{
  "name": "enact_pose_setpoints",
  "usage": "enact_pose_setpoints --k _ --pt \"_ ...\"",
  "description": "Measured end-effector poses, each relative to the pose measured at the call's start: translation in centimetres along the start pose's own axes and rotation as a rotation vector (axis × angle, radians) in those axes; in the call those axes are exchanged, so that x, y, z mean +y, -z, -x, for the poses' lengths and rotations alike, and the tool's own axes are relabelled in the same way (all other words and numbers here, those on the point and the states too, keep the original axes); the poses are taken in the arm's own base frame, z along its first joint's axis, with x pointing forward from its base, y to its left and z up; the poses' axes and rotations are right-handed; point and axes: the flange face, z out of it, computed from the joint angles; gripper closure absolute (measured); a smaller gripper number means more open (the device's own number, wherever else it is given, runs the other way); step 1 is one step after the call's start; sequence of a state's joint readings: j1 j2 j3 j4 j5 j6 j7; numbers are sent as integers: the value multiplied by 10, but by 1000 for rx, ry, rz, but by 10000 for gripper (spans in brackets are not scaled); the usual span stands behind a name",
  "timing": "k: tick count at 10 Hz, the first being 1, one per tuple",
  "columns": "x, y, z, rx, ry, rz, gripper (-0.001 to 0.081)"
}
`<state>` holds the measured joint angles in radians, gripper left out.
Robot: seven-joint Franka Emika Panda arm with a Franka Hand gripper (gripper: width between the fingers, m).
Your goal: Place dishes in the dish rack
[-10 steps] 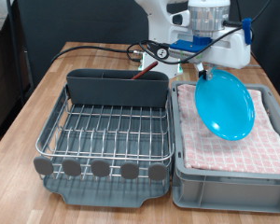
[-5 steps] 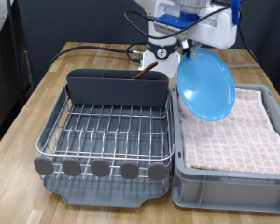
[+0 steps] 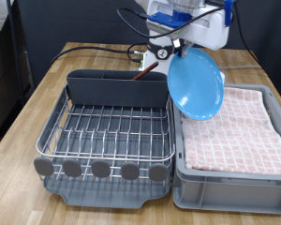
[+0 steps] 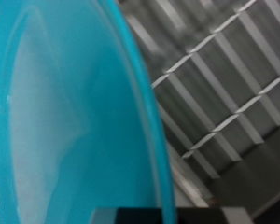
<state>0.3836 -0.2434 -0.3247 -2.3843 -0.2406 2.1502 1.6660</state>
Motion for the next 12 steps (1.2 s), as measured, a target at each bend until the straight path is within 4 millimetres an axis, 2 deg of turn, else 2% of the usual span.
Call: enact_pose_setpoints --k 3,5,8,9,12 --pt "10 7 -53 98 181 42 778" --pt "11 14 -90 162 362 37 778" --pt "9 34 -140 204 596 20 778" --pt "6 37 -147 207 653 23 779" --pt "5 36 -147 212 647 25 779"
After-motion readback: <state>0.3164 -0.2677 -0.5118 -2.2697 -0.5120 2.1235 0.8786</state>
